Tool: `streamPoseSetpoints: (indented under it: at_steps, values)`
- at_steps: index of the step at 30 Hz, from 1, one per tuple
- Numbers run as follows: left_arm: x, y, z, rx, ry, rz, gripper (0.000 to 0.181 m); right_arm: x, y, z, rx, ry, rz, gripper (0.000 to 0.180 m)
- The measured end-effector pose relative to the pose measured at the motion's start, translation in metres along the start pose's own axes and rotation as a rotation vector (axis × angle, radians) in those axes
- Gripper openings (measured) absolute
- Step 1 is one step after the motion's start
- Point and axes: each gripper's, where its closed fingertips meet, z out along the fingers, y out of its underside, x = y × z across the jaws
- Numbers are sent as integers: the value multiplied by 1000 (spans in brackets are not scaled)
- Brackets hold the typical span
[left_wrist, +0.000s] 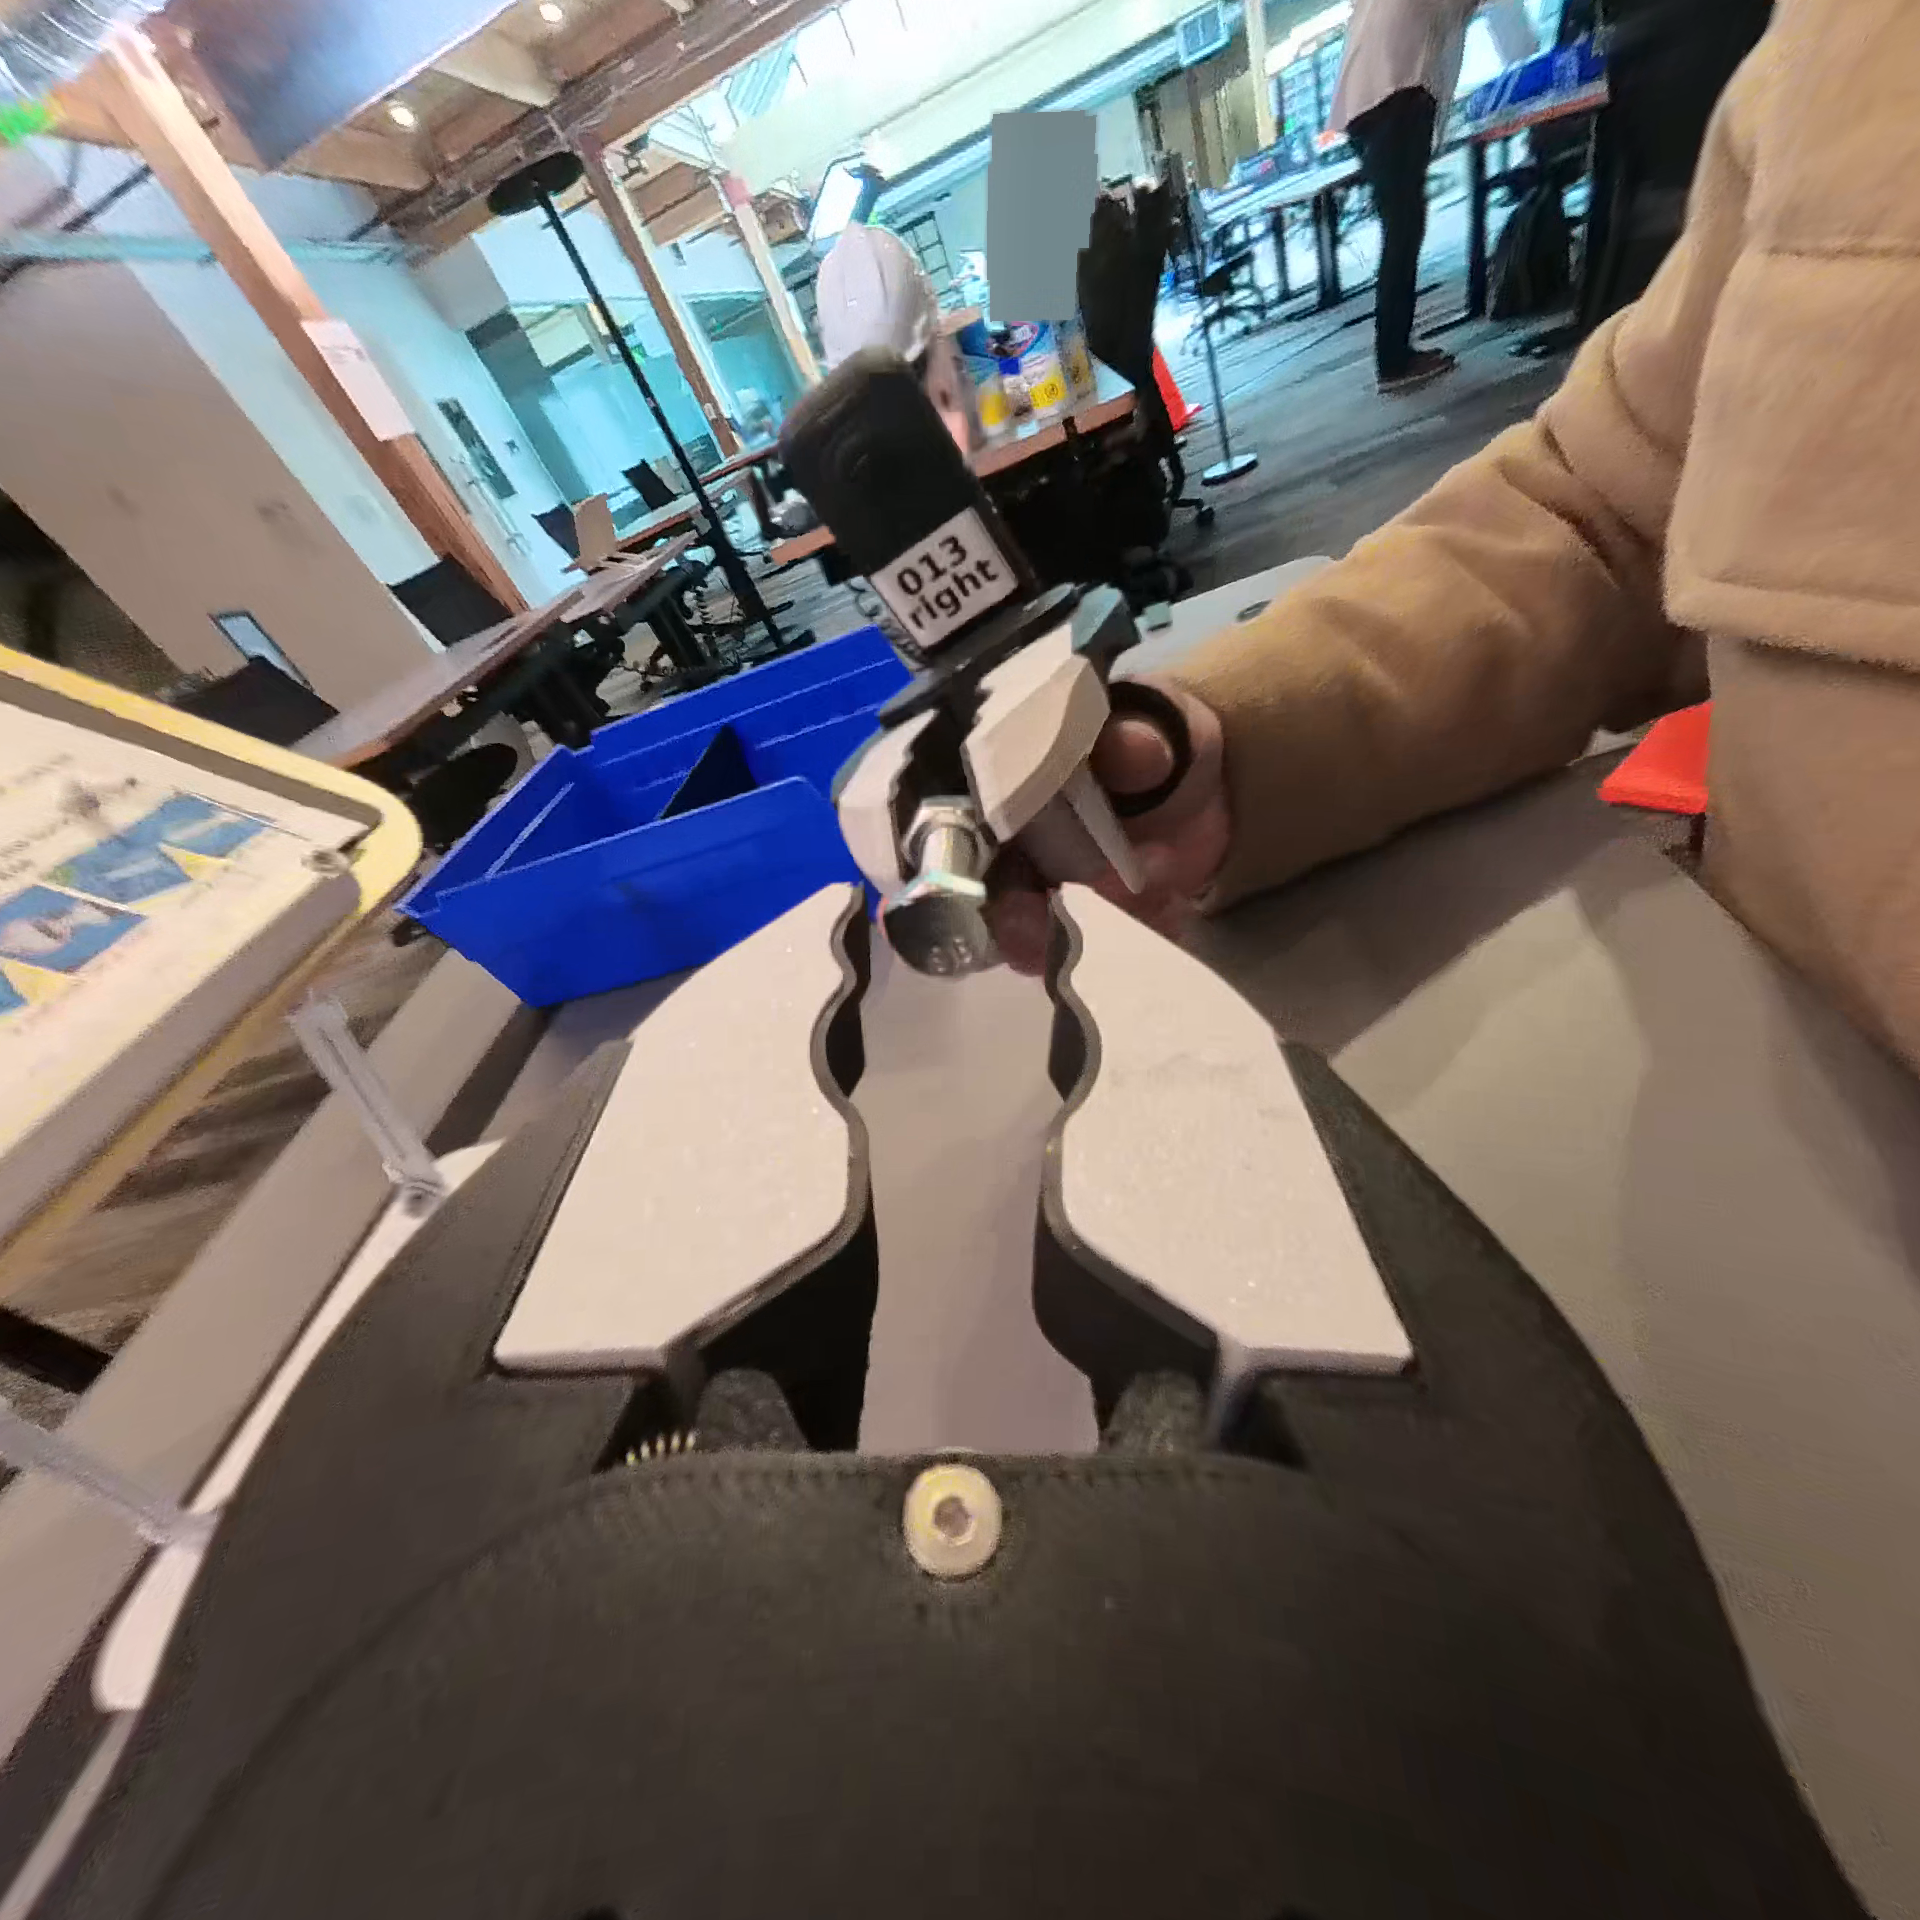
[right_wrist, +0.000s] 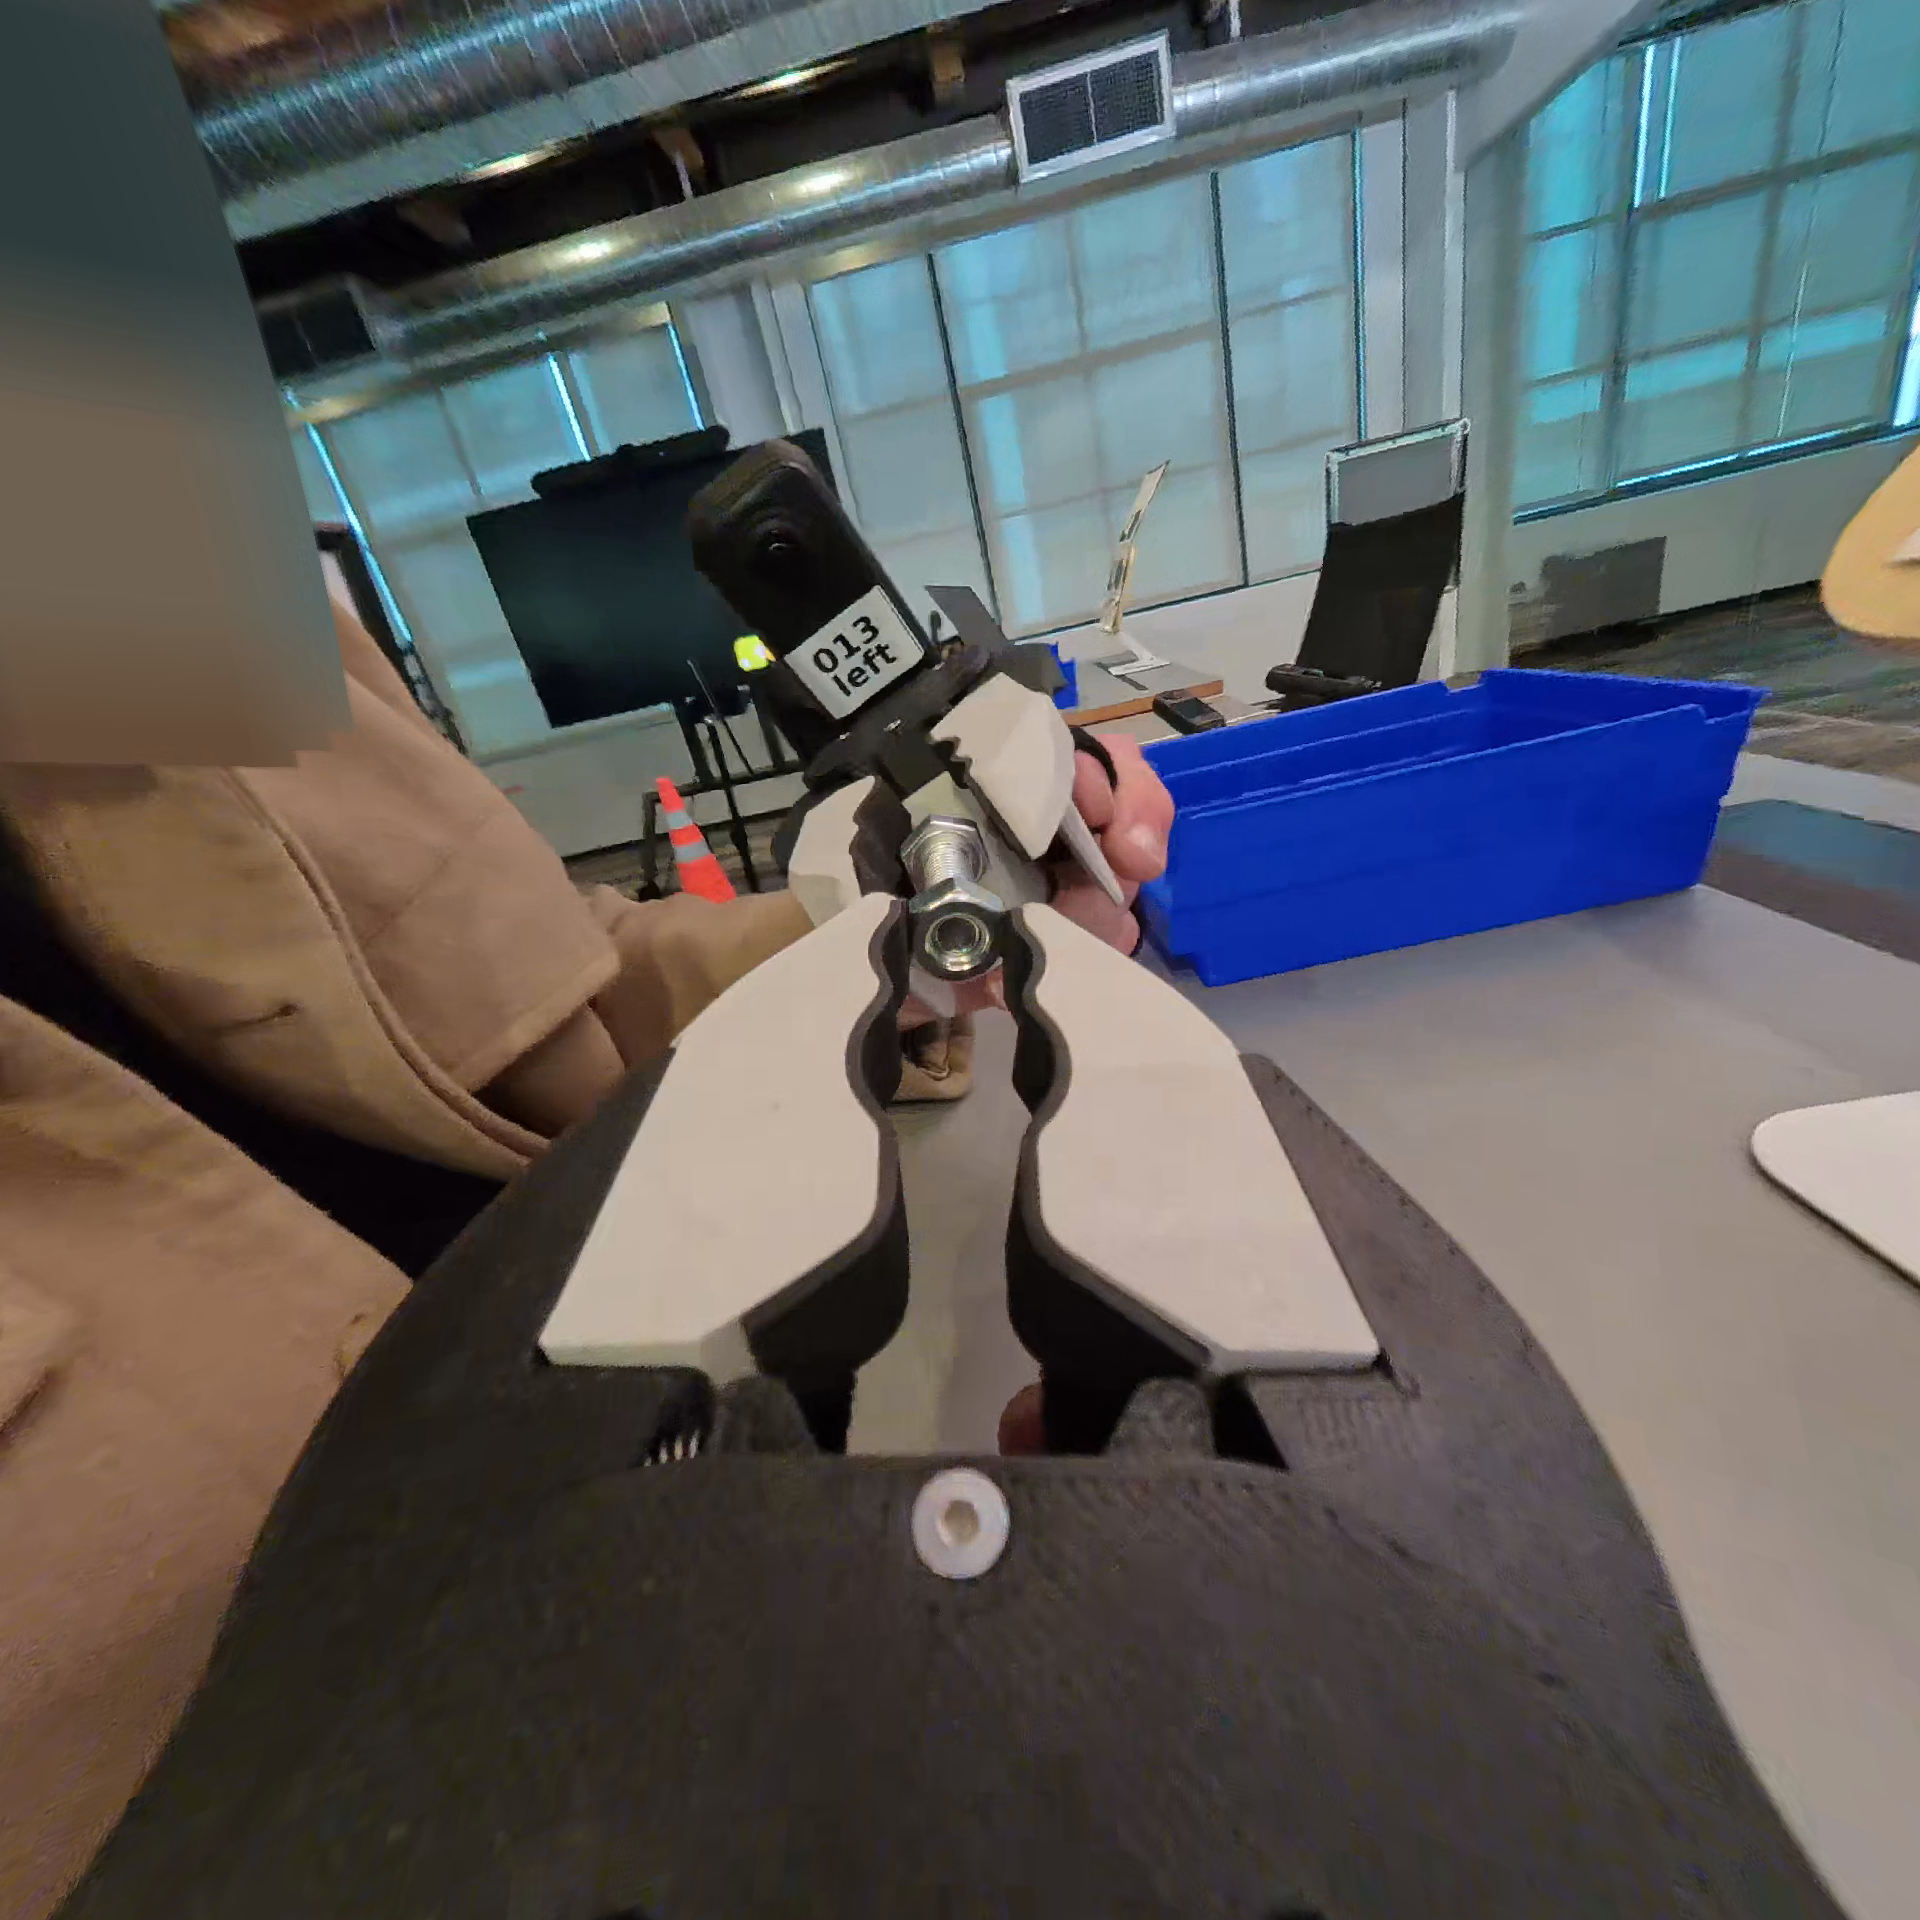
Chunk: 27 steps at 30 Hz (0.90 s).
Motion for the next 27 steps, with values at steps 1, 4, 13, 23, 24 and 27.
streamPoseSetpoints:
  at_steps: [1, 4, 13, 23, 24, 27]
  values:
    - [-1, 0, 0, -7, -15, 22, 30, 0, 1, 0, 4, -13, 28, 18]
    - [2, -1, 0, -12, -14, 45, 24, 1, 4, 1, 10, -38, 87, 17]
    - [2, 0, -2, -16, 27, -54, 19, 1, 5, 2, 21, -41, 80, 18]
    - [4, -8, -3, 274, 392, -853, 18, -8, -1, 3, -245, 219, -797, 18]
    - [6, -9, -3, 295, 422, -888, 17, -10, -1, 3, -272, 231, -880, 18]
    - [9, -7, -2, 307, 462, -945, 17, -11, 5, 2, -403, 296, -1176, 18]
